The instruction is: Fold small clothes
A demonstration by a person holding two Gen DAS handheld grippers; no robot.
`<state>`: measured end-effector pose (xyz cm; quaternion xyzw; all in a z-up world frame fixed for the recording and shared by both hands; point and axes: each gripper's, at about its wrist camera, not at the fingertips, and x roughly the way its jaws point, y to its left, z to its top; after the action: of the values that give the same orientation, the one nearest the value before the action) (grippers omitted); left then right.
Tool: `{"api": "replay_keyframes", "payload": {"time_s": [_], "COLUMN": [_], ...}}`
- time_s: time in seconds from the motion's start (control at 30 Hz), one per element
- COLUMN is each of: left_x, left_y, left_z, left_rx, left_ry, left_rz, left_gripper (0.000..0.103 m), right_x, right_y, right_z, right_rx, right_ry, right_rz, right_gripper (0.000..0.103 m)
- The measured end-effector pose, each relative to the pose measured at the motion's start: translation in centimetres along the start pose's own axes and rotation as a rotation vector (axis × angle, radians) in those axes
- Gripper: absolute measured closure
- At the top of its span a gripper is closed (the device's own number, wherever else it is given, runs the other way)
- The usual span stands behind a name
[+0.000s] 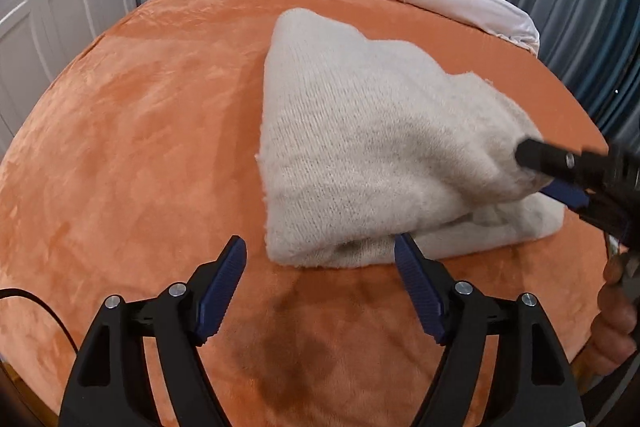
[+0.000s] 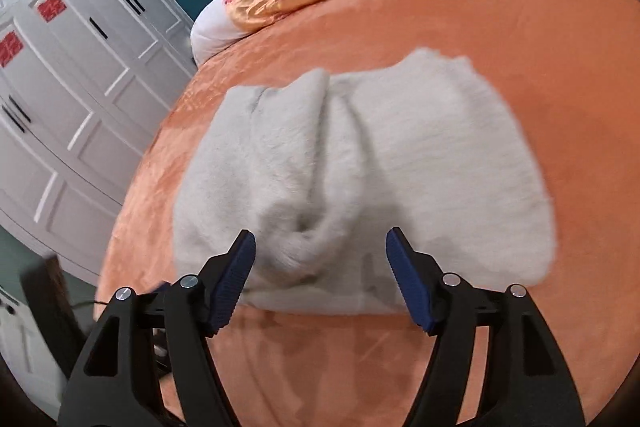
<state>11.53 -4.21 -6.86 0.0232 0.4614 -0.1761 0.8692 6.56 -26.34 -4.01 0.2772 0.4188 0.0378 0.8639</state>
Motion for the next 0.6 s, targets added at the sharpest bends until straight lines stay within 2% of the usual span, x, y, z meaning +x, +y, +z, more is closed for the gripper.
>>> {"api": "replay_keyframes", "payload": {"time_s": [0.07,0.2,0.27,0.3,0.33,0.37,0.43,0.5,0.6], "left_x": [0.6,1.7,1.9,2.0,2.0,2.0,2.0,1.9,1.7], "left_y": [0.1,0.1,0.2,0.4,0.4,0.3,0.2,0.0,0.1], "left_z": [-0.2,0.0,0.2,0.3,0.4,0.5,0.6,0.7,0.9], "left_rx": [-0.007,-0.034,-0.051,-0.063,-0.069,-0.073,-0.071,-0.070,-0.084], "left_ry": [0.008,0.028,0.031,0.033,0.033,0.031,0.033,0.029,0.021], "left_rz": [0.001,-0.001,-0.002,-0.011,-0.012,-0.013,-0.019,-0.025,-0.024], "left_gripper": [0.029,0.029,0.029,0.029,0.029,0.029,0.029,0.029,0.029], "right_x": [1.1,3.7,4.1,4.1,3.9,3.5,2.1,-1.5,-7.0], "right_y": [0.5,1.7,2.2,2.6,2.8,3.4,4.3,5.6,6.1], "right_z": [0.5,1.3,1.6,1.8,1.9,2.3,2.9,4.0,5.1], "right_rx": [0.009,-0.021,-0.035,-0.047,-0.064,-0.098,-0.139,-0.184,-0.186], "right_ry": [0.015,0.057,0.053,0.046,0.037,0.019,-0.037,-0.151,-0.312], "right_rz": [0.009,-0.034,-0.038,-0.038,-0.042,-0.045,-0.021,0.033,0.078], "right_gripper": [0.037,0.038,0.056,0.059,0.074,0.082,0.087,0.088,0.089]}}
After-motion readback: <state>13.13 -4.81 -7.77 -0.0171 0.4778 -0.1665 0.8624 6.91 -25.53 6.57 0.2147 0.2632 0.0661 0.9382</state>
